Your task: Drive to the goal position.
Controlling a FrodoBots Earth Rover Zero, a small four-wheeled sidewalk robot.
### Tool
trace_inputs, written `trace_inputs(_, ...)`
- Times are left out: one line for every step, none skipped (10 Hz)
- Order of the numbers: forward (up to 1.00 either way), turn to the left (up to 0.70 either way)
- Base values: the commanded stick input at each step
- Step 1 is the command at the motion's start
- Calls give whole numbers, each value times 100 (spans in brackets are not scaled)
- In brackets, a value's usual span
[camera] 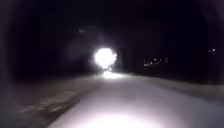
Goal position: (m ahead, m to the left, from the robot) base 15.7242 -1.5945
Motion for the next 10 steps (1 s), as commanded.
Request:
trace_inputs(100, 40)
trace_inputs(100, 40)
trace_inputs(100, 25)
trace_inputs(100, 0)
trace_inputs(100, 0)
trace_inputs(100, 0)
trace_inputs(100, 0)
trace_inputs(100, 0)
trace_inputs(100, 0)
trace_inputs(100, 0)
